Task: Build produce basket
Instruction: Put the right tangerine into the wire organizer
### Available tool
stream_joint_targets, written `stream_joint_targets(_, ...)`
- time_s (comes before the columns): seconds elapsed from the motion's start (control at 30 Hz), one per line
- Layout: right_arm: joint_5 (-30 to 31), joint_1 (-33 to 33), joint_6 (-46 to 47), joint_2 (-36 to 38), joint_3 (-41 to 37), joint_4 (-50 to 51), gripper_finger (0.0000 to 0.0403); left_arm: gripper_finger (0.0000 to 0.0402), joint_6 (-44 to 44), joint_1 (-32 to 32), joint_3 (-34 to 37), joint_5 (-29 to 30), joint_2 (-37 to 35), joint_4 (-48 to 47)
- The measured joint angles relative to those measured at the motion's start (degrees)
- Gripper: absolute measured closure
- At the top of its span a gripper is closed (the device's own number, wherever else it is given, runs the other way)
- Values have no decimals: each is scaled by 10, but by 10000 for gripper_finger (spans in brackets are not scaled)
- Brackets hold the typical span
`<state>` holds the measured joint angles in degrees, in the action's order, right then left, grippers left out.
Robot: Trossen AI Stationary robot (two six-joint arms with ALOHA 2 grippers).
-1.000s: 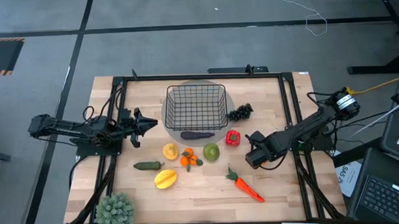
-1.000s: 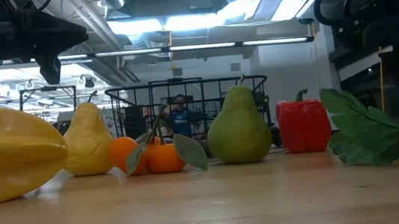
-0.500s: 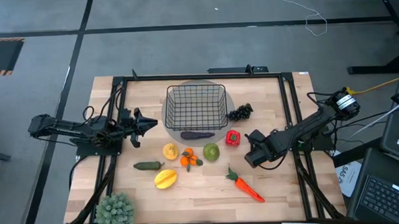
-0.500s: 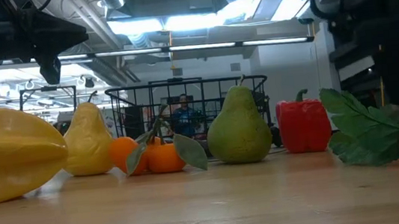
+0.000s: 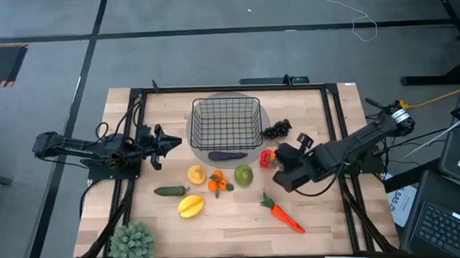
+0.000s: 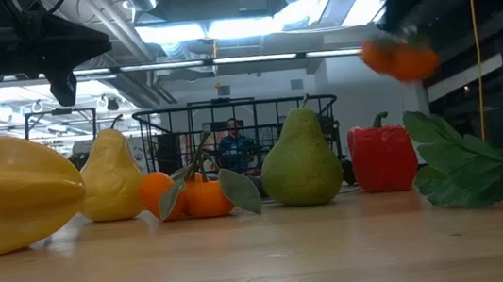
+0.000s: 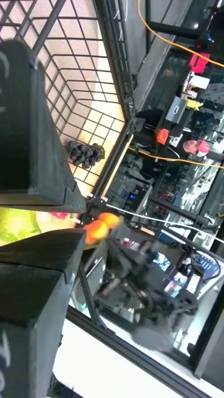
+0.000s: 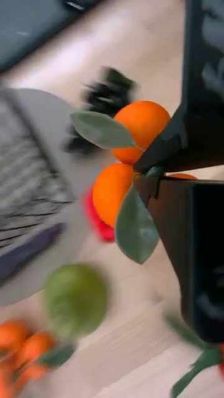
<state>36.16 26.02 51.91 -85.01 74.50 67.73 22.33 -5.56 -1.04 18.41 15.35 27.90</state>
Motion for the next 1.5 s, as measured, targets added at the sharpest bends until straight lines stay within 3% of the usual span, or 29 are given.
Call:
stream_joint_targets(0.33,188,-4,-237,0,138,-73,403,360,0,0,0,0,0,0)
stream_joint_targets(0.57,202,-48,-402,0,155,-184,403,360,0,0,0,0,0,0)
stream_joint_targets(0.7,171,-86,-431,0,155,-210,403,360,0,0,0,0,0,0)
stream_joint_targets(1.07,-12,-173,-439,0,149,-239,403,360,0,0,0,0,0,0)
stream_joint_targets(1.3,-96,-199,-518,0,97,-326,403,360,0,0,0,0,0,0)
stream_joint_targets(1.5,-109,-220,-543,-1,84,-362,403,360,0,0,0,0,0,0)
